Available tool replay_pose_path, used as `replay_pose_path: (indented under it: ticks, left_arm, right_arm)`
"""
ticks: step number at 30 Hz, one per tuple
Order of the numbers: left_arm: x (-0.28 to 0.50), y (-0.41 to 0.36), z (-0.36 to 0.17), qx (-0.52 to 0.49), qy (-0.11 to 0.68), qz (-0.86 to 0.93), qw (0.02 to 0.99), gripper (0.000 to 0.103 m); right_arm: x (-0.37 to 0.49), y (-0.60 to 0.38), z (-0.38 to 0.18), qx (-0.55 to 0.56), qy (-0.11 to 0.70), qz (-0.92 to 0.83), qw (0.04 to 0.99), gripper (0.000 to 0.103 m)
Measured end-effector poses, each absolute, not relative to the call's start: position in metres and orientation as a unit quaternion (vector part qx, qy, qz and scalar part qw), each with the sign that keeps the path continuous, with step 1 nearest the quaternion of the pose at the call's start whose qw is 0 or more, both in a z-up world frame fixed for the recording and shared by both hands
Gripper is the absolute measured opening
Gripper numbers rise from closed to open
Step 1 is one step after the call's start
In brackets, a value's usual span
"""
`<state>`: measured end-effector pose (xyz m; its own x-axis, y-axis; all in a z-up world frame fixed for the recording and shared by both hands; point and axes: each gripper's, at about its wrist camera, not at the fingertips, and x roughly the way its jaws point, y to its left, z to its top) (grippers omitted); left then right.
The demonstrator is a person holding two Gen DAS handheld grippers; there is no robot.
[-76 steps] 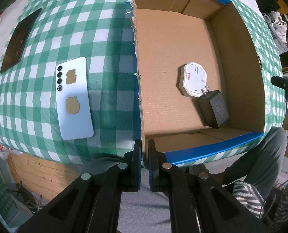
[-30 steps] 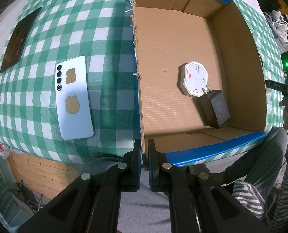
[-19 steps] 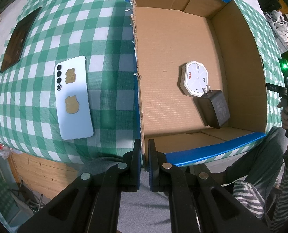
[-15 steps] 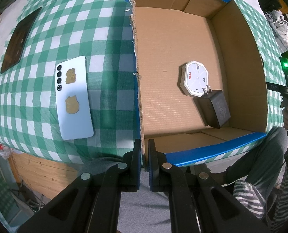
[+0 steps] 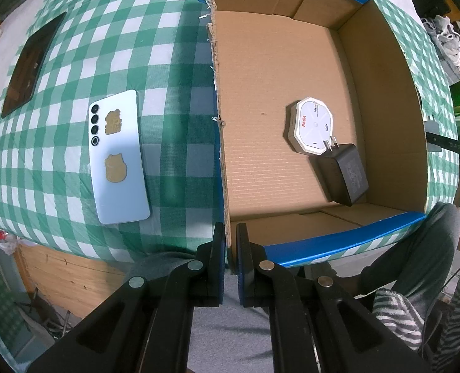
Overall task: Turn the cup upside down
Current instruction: 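Lift the white square charger with the right tool over the box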
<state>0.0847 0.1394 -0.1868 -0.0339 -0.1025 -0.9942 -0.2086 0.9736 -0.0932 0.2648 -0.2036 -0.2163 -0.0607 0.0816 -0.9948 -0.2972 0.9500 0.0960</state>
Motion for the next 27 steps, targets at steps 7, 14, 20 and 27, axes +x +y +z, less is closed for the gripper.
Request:
replay_pose_path:
  ticks: [7,14,20,27]
  left_arm:
    - [0.085,0.139,-0.187,-0.107,0.718,0.039,0.686,0.006]
    - [0.085,0.139,-0.187,-0.106,0.718,0.039,0.686,0.006]
    - [0.085,0.139,-0.186,-0.107,0.718,0.04,0.686,0.006]
    - [0.085,0.14,-0.187,-0.105,0.72,0.04,0.685,0.006]
  right_arm:
    - [0.265,-0.179,-0.191,-0.087,0.707,0.15,0.685,0.052]
    - [0.265,-0.16,-0.163,-0.093,0.7,0.163,0.689,0.052]
    - [0.257,-0.153,-0.136,-0.093,0.686,0.191,0.696,0.052]
    - [0.238,-0.121,-0.095,-0.104,0.665,0.243,0.698,0.052]
